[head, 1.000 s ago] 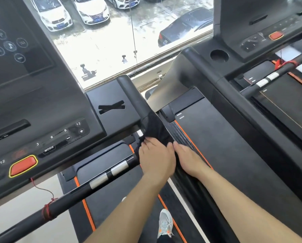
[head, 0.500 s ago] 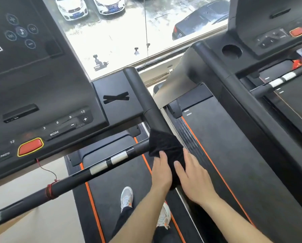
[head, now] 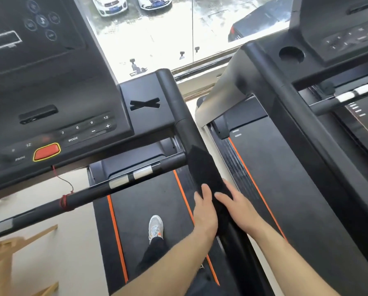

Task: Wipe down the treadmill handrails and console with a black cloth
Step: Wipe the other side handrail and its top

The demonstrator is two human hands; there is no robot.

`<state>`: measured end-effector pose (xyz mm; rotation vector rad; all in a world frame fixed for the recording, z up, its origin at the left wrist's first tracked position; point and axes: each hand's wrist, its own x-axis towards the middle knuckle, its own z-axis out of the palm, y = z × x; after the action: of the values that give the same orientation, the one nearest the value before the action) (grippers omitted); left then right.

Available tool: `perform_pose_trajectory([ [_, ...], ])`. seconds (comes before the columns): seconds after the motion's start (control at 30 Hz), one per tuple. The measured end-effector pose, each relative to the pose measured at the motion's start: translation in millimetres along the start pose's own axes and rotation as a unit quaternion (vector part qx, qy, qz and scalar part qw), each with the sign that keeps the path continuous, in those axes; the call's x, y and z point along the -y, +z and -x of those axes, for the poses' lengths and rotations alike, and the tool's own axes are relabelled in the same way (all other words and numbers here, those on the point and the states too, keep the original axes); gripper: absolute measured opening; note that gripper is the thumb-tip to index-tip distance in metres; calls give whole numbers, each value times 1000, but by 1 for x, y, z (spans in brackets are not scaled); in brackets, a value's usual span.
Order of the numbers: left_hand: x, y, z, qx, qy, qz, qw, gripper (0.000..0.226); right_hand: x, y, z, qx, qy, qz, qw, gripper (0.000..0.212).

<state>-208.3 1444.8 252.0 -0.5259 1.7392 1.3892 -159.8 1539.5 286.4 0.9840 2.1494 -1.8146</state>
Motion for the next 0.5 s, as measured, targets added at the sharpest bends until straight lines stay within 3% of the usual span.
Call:
perform_pose_trajectory([
  [0.2, -13, 2, -4, -17, 56, -68, 996, 73, -1, -2, -26, 27, 1, -17, 999, 23],
  [0.3, -37, -2, -27, -29, 112, -76, 990, 68, 4, -2, -54, 64, -8, -60, 996, 29],
  [0.43, -29, -2, -21, -33, 106, -67, 991, 98, 3, 0, -29, 67, -3, -64, 996, 19],
  [0.5, -4, -1, -4, -23, 102, -80, 991, 108, -2, -3, 5, 42, -11, -41, 998, 31],
])
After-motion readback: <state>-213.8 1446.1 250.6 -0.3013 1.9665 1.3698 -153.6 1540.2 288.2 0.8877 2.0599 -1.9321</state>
